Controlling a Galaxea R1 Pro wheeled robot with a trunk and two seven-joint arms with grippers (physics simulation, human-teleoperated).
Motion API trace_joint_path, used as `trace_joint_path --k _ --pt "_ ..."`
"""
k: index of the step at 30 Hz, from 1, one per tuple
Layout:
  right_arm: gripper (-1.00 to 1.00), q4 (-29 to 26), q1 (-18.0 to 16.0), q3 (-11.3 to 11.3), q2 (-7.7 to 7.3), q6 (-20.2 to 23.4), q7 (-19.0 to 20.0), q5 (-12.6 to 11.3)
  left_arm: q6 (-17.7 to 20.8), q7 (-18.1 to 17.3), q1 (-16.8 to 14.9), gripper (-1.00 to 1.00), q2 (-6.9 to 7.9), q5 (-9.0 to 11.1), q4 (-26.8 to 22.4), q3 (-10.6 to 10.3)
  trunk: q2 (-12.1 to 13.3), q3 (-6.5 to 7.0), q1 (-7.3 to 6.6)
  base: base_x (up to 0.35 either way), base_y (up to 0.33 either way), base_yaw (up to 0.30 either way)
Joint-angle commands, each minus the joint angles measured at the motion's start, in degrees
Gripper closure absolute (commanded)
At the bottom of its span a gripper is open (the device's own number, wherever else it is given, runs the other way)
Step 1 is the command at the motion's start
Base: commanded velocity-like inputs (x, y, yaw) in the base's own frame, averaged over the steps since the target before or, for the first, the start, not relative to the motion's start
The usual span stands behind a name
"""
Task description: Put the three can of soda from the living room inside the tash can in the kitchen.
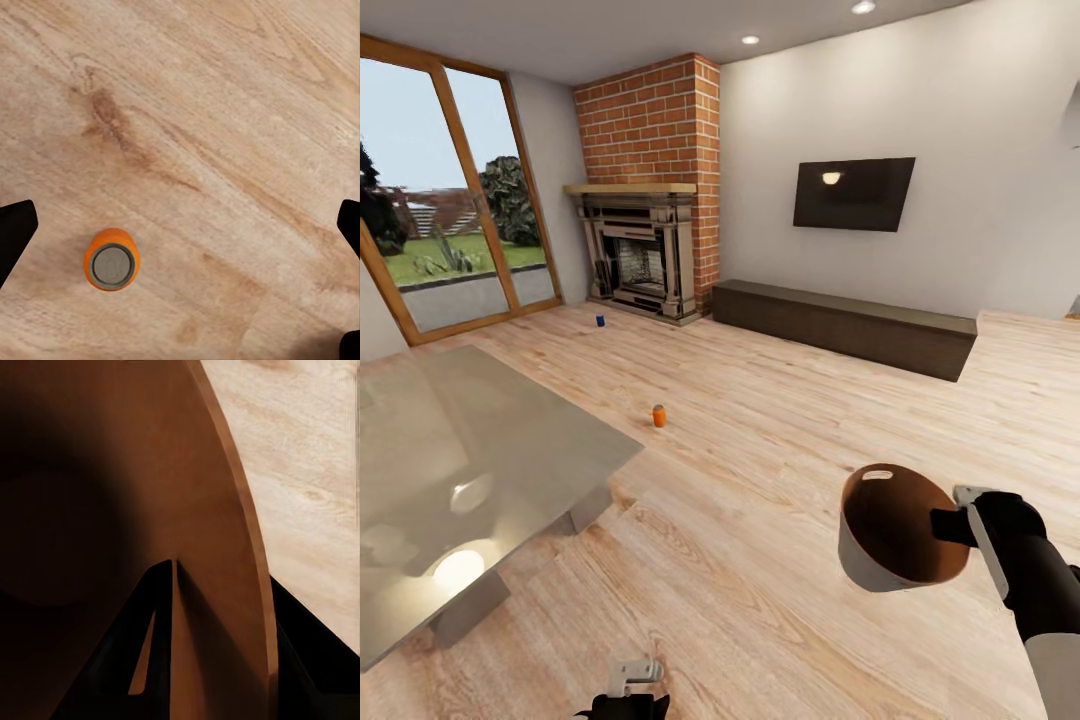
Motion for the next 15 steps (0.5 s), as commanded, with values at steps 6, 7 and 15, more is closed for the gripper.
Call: trace_joint_path --k 6,7,15 --pt "1.0 0.46 -1.87 -5.41 -0.22 0.0 0.2 -0.35 0.0 -0.15 0.0 -1.0 0.0 0.07 0.0 0.0 0.0 0.0 0.0 -0.001 0.0 0.0" --pt "1.0 0.72 -1.94 -5.65 -0.27 0.0 0.19 -0.33 0.0 -0.16 0.0 -1.0 0.0 0.08 0.0 0.0 0.0 0.0 0.0 0.0 0.0 0.0" --pt "1.0 3.22 -2.17 -4.84 0.02 0.0 0.1 1.0 -0.08 -0.22 0.0 -1.0 0.0 0.06 0.0 0.0 0.0 0.0 0.0 0.0 0.0 0.0"
